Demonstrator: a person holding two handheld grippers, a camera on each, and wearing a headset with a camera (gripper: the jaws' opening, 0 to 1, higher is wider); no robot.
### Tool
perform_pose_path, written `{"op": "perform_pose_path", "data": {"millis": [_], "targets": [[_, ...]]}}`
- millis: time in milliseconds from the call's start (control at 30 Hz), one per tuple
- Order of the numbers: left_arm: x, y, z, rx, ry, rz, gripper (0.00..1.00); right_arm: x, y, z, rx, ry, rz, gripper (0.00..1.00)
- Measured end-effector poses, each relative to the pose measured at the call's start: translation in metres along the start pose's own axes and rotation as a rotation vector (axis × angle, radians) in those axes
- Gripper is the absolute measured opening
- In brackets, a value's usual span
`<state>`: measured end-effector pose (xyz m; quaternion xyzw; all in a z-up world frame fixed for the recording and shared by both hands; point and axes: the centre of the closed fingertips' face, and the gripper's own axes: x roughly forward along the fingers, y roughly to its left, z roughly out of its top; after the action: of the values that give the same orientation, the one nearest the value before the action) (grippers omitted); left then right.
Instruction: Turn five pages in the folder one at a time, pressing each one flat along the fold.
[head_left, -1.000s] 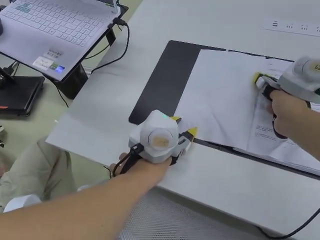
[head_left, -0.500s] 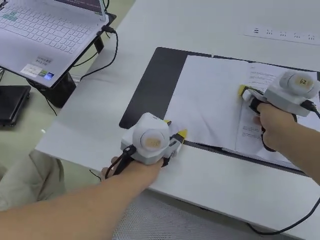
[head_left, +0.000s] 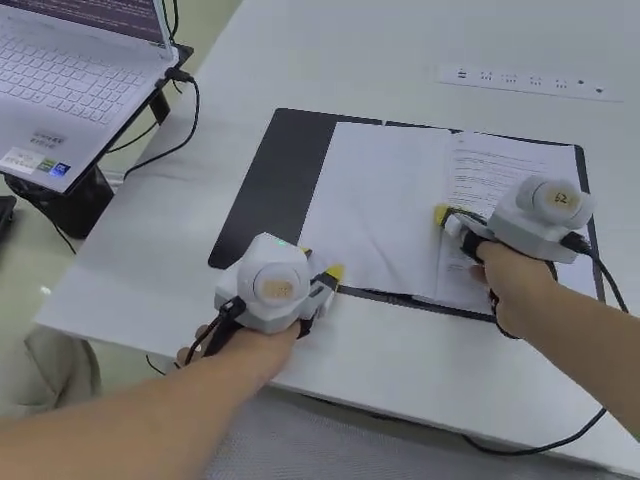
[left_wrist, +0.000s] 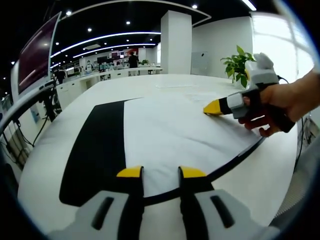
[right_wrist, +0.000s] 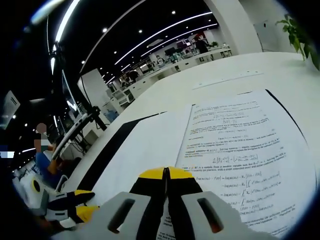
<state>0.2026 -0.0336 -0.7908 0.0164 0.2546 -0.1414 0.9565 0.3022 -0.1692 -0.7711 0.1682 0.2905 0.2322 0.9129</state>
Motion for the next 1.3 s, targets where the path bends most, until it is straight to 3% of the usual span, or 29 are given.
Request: {"op": "perform_pose_path", "data": {"millis": [467, 1300], "targets": [[0.000, 0.000, 0.000, -0.002, -0.003, 0.000, 0.26, -0.044, 0.029, -0.044, -0.016, 0.043, 0.034, 0.00], [-0.003, -0.001, 0.002, -0.001, -0.008, 0.000, 0.26, -0.086, 0.038, -0.089, 0.024, 0.112, 0.060, 0.00]]}}
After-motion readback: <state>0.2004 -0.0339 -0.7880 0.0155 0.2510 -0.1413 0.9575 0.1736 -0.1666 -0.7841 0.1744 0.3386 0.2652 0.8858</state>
